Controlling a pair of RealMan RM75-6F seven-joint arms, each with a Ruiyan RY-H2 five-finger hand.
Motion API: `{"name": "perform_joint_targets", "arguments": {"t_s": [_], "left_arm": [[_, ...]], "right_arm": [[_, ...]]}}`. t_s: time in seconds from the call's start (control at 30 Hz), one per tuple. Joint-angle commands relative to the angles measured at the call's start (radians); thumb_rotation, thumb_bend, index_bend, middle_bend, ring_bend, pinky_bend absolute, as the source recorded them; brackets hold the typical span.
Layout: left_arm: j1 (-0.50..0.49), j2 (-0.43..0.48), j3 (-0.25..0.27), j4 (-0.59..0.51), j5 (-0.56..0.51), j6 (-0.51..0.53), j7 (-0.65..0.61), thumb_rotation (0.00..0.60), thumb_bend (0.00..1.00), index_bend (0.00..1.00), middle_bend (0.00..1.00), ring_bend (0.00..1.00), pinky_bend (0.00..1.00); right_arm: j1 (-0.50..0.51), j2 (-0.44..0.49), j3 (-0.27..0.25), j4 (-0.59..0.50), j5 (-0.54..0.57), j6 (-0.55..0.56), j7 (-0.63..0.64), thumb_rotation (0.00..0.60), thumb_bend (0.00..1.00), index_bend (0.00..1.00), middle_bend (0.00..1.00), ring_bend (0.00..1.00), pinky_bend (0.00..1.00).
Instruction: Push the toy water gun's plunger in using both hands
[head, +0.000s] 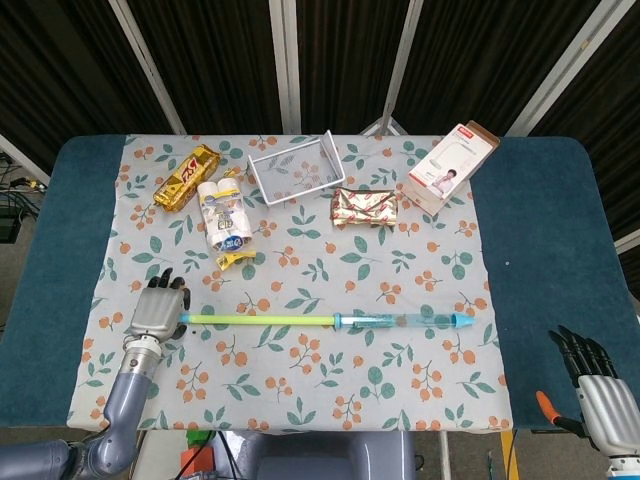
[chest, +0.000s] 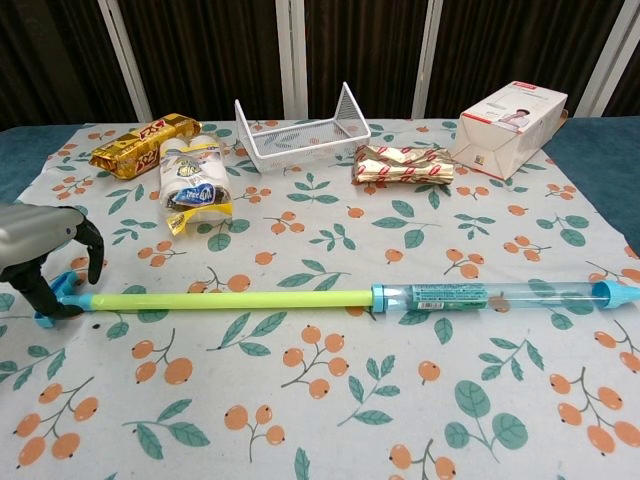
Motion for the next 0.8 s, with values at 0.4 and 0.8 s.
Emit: {"name": "perform_joint_targets", "arguments": {"t_s": [0.4, 0.8], "left_arm": [[-0.019, -0.017, 0.016, 0.022, -0.03, -0.002, 0.009, 0.6, 0.36, 0.5, 0.2, 0.05, 0.16], [-0.026, -0.024, 0.031, 0.03, -0.049, 0.005, 0.02, 0.6, 0.39, 0.5, 0.19, 0.05, 0.16]], "right_arm": [[0.0, 0.0, -0.001, -0.001, -0.001, 0.001, 0.0, 0.6, 0.37, 0.0, 0.0, 0.0, 0.0], [0.001, 0.002, -0.002, -0.001, -0.002, 0.001, 0.007, 0.6, 0.37, 0.0, 0.0, 0.0, 0.0]]}}
